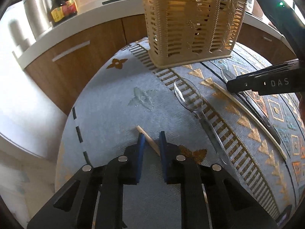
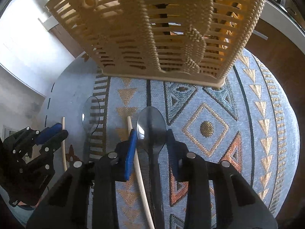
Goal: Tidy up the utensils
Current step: 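Grasp a wooden chopstick with the left tool while the right grasps a clear spoon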
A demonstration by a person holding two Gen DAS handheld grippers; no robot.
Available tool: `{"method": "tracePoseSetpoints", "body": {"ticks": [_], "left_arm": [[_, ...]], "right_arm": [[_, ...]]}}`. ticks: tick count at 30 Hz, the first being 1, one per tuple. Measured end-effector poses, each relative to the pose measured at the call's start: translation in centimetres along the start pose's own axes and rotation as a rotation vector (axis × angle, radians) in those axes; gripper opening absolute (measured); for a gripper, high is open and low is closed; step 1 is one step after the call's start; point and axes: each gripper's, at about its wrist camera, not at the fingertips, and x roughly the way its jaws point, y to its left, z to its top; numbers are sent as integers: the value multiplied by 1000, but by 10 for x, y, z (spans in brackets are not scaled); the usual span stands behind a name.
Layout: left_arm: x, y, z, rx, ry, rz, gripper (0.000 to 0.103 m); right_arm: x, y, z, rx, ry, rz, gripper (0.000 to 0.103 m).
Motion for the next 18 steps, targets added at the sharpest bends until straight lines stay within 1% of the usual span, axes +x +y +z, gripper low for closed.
{"method": "tracePoseSetpoints", "body": {"ticks": [4, 5, 7, 9, 11, 13, 14, 15, 17, 18], "left_arm": [[0, -11, -1, 67, -9, 9, 5], [0, -13, -1, 102, -11, 5, 5], [-1, -12, -2, 135, -5, -14, 5], [0, -4, -1, 124, 12, -57, 5], [1, 6, 1, 81, 28, -112, 5], [3, 21, 4, 21, 58, -193, 5], [5, 28, 6, -2, 86, -249, 6], [6, 33, 8, -10, 110, -288, 7], [9, 40, 12, -16, 145, -321, 7], [11, 45, 15, -13, 170, -338, 11]], "right_arm": [[-9, -4, -11, -8, -15, -33, 29], [-11, -6, -13, -9, -14, -36, 29], [-16, -12, -20, -3, -12, -35, 29], [-20, -18, -26, 7, -14, -38, 29], [-23, -26, -31, 22, -12, -37, 29], [-25, -30, -33, 26, -8, -28, 29], [-26, -31, -34, 24, -1, -27, 29], [-27, -32, -34, 21, 6, -27, 29], [-28, -32, -34, 7, 16, -33, 29], [-28, -31, -33, -2, 19, -38, 29]]}}
